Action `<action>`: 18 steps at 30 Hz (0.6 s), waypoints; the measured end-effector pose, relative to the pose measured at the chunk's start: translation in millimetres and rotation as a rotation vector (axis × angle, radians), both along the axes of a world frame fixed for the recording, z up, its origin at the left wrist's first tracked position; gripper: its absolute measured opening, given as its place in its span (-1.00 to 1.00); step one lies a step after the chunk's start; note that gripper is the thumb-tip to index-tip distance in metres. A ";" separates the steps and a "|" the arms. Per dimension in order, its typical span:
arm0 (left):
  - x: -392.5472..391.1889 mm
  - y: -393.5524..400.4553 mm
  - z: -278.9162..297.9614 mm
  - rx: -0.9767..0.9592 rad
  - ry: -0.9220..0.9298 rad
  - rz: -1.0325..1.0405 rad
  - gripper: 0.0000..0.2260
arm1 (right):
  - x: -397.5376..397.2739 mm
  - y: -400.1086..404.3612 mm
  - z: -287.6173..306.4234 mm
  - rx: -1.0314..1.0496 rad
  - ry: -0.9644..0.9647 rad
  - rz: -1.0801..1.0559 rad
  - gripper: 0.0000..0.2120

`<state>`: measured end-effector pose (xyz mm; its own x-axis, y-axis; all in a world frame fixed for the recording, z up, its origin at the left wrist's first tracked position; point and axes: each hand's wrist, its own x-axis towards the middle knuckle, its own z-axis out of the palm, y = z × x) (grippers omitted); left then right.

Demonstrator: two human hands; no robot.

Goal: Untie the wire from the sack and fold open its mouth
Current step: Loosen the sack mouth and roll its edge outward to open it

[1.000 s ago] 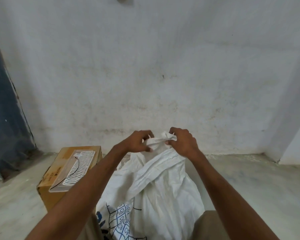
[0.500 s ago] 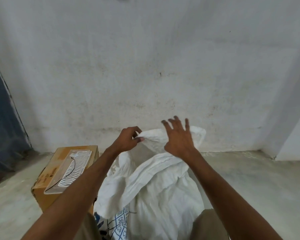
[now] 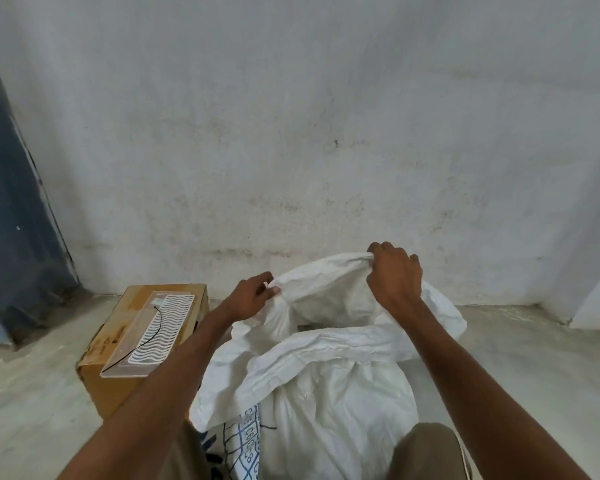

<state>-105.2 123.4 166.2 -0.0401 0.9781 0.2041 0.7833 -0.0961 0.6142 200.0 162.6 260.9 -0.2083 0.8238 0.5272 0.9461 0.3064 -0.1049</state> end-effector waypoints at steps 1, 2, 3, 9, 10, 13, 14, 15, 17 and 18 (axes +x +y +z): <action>3.5 1.3 3.8 0.045 -0.037 0.012 -0.72 | -3.2 -0.3 -4.7 0.043 -0.076 0.002 -0.52; 9.0 2.8 9.4 0.083 -0.062 0.010 -0.76 | -9.0 -2.3 -8.0 0.063 -0.122 0.043 -0.38; 15.8 4.2 15.6 0.110 -0.082 0.000 -0.77 | -16.7 -3.6 -11.0 0.055 -0.152 0.097 -0.29; 46.9 14.5 29.9 0.157 -0.130 -0.130 -0.80 | -55.4 7.2 -28.8 -0.051 -0.222 0.230 -0.65; 45.5 13.9 29.4 0.128 -0.126 -0.140 -0.81 | -53.6 8.6 -29.1 -0.079 -0.171 0.235 -0.72; 27.5 11.7 17.3 -0.059 0.011 -0.188 -0.61 | -44.4 11.0 -30.3 -0.113 -0.064 0.225 -0.80; 20.8 11.4 12.0 -0.120 0.107 -0.199 -0.54 | -41.6 12.5 -31.9 -0.112 -0.043 0.221 -0.80; 14.3 12.9 5.7 -0.148 0.186 -0.197 -0.53 | -39.1 14.7 -33.6 -0.113 -0.024 0.216 -0.78; 3.5 14.4 -1.6 -0.103 0.192 -0.151 -0.61 | -35.3 19.2 -37.3 -0.133 0.010 0.210 -0.75; -1.7 15.2 -1.0 -0.060 0.161 -0.104 -0.64 | -34.8 21.2 -38.8 -0.144 0.029 0.202 -0.75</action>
